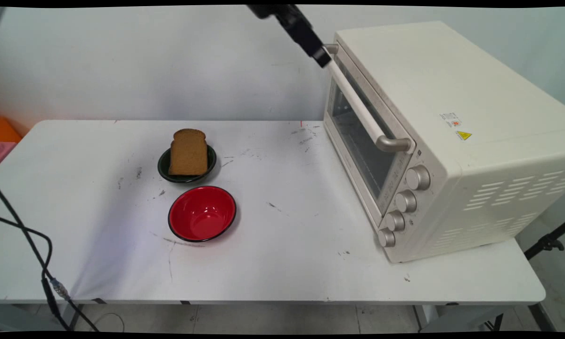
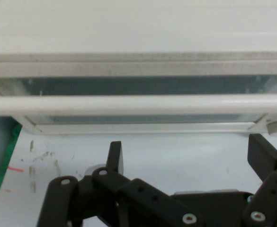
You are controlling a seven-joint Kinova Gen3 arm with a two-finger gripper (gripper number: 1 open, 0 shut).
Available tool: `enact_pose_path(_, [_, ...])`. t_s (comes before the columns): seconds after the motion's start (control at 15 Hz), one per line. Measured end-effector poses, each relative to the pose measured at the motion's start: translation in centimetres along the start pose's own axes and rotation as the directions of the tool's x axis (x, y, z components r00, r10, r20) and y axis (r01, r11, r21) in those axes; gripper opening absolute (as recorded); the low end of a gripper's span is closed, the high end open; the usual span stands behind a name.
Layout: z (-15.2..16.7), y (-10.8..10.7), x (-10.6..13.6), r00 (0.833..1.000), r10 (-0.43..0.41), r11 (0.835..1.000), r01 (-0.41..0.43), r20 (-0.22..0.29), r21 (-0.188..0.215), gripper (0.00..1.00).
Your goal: Open the oven
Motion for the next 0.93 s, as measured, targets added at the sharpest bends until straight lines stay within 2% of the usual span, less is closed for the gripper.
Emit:
enact_pose_path(0.47, [6.4,-0.6,2.8,0.999,0.037,0.999,-0.037,0.038,-0.008,1.0])
enact_pose_path(0.53, [7.3,-0.8,3.2,0.998,0.044,0.999,-0.043,0.044,-0.009,0.0])
enact_pose_path(0.93, [10.9,-1.3,4.7,0.996,0.067,0.998,-0.067,0.06,-0.008,0.0])
